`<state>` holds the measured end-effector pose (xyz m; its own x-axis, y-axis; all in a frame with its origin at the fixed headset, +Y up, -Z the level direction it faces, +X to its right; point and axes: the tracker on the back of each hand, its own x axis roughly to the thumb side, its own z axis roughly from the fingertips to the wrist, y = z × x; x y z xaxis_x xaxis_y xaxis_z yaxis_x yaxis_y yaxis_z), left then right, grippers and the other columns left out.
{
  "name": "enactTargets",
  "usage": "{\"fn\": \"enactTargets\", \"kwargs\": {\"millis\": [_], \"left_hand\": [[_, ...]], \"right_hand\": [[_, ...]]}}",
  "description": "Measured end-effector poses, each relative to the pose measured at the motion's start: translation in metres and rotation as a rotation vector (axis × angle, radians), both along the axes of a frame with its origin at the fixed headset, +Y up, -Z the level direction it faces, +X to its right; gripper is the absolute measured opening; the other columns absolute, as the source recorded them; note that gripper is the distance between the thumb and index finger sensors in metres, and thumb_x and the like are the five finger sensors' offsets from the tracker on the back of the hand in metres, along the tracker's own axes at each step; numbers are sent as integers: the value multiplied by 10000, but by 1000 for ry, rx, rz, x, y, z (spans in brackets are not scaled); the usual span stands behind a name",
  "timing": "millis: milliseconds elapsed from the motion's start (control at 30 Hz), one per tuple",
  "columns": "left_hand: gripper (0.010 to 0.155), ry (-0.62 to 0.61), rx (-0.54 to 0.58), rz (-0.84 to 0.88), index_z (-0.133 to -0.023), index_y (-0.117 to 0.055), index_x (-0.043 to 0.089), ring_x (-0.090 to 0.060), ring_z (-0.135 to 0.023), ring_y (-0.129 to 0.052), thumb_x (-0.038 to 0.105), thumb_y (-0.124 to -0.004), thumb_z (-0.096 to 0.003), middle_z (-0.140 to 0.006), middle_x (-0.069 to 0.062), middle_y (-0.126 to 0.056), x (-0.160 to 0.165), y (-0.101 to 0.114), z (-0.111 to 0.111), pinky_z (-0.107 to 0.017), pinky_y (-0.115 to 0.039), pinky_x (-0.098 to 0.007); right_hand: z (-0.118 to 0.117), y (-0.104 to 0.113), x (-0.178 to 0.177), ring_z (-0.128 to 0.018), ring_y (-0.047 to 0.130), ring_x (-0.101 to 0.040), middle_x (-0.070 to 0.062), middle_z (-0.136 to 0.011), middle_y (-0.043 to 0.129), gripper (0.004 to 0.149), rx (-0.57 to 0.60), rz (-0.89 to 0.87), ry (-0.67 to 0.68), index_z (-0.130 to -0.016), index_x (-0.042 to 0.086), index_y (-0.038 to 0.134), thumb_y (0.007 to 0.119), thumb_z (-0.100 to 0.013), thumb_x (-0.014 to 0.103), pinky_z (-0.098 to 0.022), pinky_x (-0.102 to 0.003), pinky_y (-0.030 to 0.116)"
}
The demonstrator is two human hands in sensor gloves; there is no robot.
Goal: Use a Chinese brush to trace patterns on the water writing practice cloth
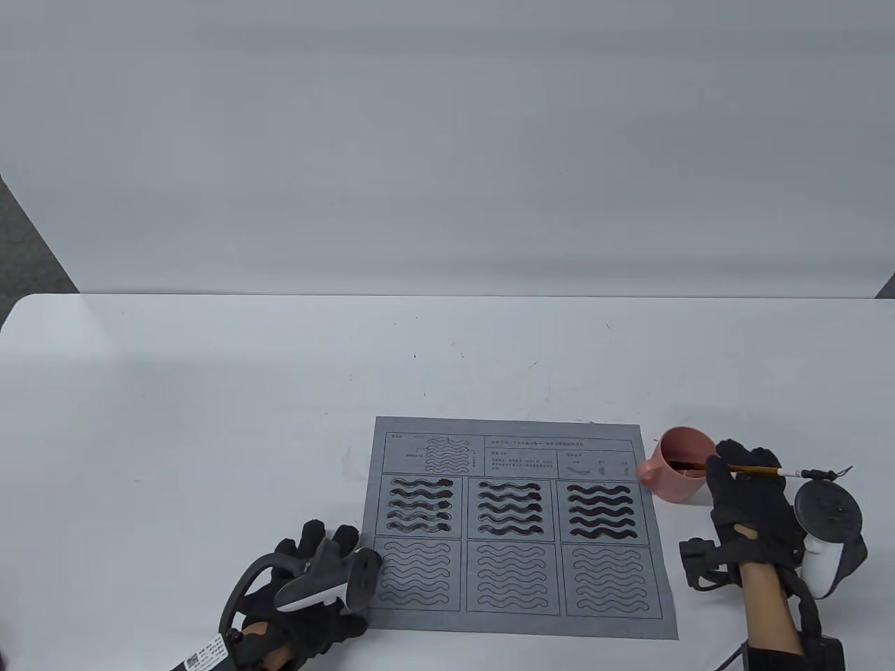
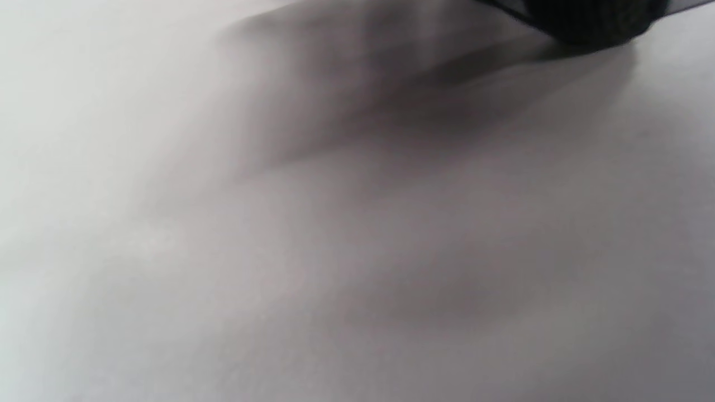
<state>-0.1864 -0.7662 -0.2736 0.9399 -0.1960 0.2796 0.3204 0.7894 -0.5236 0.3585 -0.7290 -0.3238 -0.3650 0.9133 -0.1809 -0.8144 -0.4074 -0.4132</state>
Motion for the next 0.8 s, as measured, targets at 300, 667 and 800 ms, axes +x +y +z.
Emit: {"fn": "enactTargets", "kwargs": {"millis": [300,667,800], "left_hand": [[921,39,-125,19,-961,172,397,-444,-1067,105,648,-493,-375,-1030,28,270,-5,-14,-6,-782,-170,-694],[959,27,-73,24,-949,201,351,-439,-1079,73,648,-520,-390,-1041,-10,257,-5,-10,-6,-783,-186,-692],[937,60,-157,32,-923,227,375,-413,-1030,174,651,-467,-357,-1024,11,281,-10,-18,-10,-772,-118,-692]], "right_hand": [[13,32,0,-626,903,-363,-176,-888,856,425,196,128,23,-843,101,818,768,-489,332,-525,-620,698],[42,57,26,-478,1059,-353,-270,-756,950,414,345,-8,-107,-807,25,788,744,-495,293,-454,-622,792],[43,50,36,-484,1055,-353,-268,-757,942,413,311,-75,-133,-811,21,780,743,-500,290,-457,-620,785]]}}
